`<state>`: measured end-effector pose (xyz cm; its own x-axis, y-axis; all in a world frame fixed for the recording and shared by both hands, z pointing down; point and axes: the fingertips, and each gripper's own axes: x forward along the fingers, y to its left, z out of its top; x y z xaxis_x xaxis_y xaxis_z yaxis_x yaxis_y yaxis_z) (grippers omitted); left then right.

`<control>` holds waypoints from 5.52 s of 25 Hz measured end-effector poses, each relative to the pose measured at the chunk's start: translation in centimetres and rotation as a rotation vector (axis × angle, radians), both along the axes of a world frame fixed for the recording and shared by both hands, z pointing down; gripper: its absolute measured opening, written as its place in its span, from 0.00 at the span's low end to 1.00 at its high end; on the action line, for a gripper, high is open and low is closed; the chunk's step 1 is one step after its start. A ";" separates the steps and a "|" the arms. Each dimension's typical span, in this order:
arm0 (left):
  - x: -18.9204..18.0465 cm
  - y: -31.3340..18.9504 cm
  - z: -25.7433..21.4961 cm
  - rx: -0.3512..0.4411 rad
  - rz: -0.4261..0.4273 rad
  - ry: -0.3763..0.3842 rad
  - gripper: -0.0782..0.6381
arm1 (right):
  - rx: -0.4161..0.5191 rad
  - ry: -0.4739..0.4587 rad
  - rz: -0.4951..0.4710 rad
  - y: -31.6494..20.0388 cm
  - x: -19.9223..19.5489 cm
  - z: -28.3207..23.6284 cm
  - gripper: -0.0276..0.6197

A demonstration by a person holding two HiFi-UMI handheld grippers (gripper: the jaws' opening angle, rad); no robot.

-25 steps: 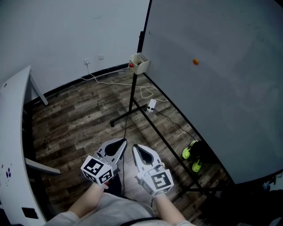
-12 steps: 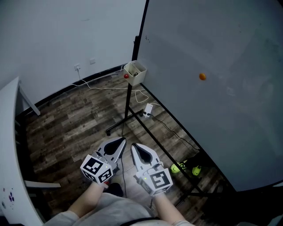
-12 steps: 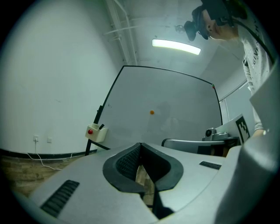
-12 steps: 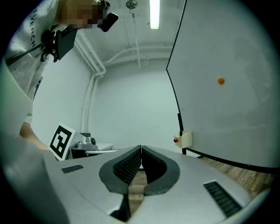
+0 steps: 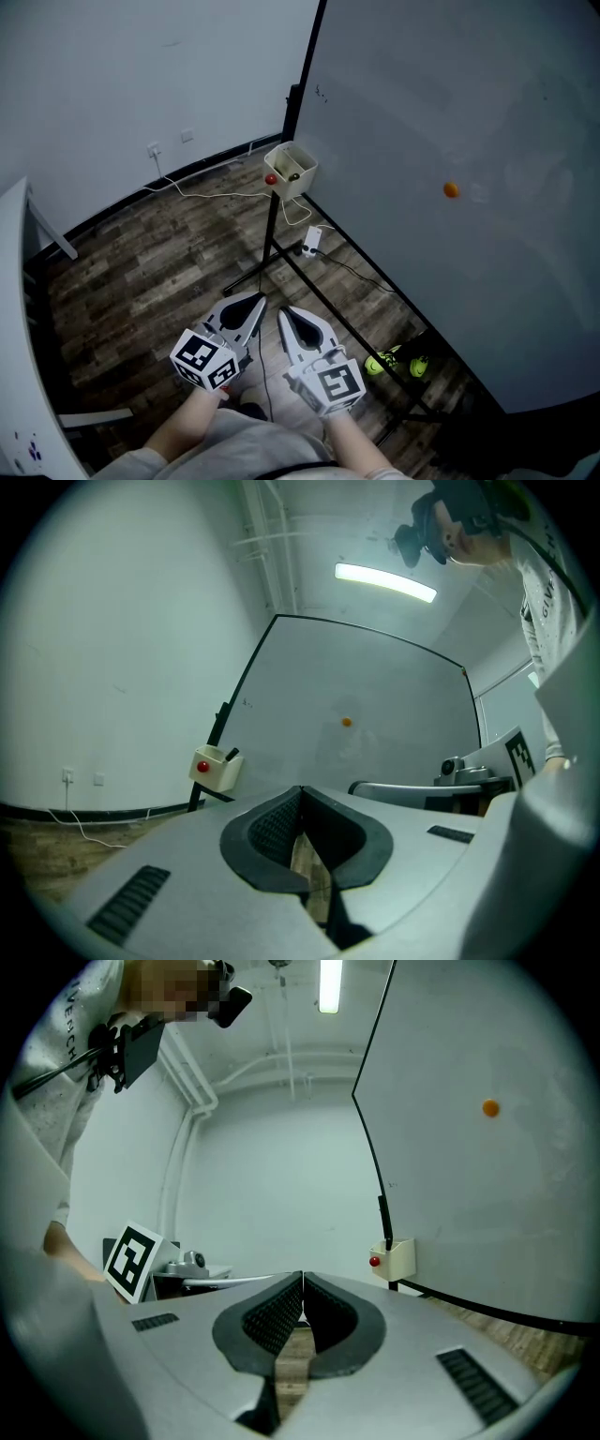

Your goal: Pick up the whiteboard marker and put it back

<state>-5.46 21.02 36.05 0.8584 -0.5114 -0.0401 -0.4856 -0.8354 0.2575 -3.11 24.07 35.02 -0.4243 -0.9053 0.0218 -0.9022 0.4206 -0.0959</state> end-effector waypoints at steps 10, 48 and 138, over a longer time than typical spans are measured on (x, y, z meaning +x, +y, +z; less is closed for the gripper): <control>-1.1 -3.9 0.8 -0.017 0.014 0.011 0.13 | -0.009 0.010 0.022 -3.8 -1.1 0.6 0.07; 6.4 -24.2 3.1 -0.049 -0.108 -0.004 0.13 | -0.020 0.042 -0.095 -24.3 6.3 2.8 0.07; 8.9 -34.9 7.0 -0.096 0.037 -0.079 0.13 | 0.024 0.084 0.066 -36.9 10.9 1.9 0.18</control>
